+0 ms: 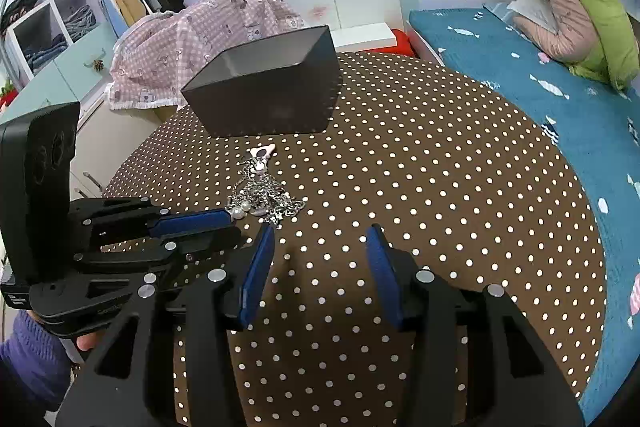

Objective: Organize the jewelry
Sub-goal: 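Move both grippers back over the remaining silver chains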

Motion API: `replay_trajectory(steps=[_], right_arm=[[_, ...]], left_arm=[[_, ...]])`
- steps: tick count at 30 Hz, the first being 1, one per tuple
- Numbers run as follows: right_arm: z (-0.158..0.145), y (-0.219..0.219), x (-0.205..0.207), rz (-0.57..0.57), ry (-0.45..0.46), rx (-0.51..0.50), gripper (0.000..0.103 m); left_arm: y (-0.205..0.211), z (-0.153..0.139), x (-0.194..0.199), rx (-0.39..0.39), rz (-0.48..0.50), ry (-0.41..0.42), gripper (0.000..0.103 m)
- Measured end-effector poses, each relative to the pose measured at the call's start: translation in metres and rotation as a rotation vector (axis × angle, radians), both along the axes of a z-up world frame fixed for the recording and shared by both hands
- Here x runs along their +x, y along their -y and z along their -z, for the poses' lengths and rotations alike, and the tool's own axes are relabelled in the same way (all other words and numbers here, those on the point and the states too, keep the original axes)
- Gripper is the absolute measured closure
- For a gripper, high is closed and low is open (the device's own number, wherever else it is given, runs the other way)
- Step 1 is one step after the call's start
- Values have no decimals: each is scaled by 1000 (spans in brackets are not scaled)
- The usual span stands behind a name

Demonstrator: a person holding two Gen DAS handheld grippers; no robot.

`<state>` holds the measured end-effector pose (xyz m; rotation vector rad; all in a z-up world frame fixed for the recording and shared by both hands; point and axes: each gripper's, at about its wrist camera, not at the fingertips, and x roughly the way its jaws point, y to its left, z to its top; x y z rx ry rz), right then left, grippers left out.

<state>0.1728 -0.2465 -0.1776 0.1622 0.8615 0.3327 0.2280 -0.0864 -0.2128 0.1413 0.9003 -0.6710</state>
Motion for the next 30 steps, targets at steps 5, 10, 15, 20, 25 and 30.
replay_trajectory(steps=[5, 10, 15, 20, 25, 30], right_arm=[[-1, 2, -1, -6, 2, 10, 57], [1, 3, 0, -11, -1, 19, 56], [2, 5, 0, -15, -6, 28, 55], [1, 5, 0, -20, -7, 29, 54], [-1, 3, 1, -23, -5, 28, 53], [-2, 3, 3, -22, -3, 25, 52]], left_arm=[[1, -1, 7, 12, -21, 16, 88], [0, -4, 12, 13, -20, 21, 88], [9, -6, 15, 36, -22, 36, 88], [11, -7, 16, 57, -28, 54, 88], [12, -7, 18, 77, -24, 60, 88], [15, -5, 13, 88, -1, 58, 88]])
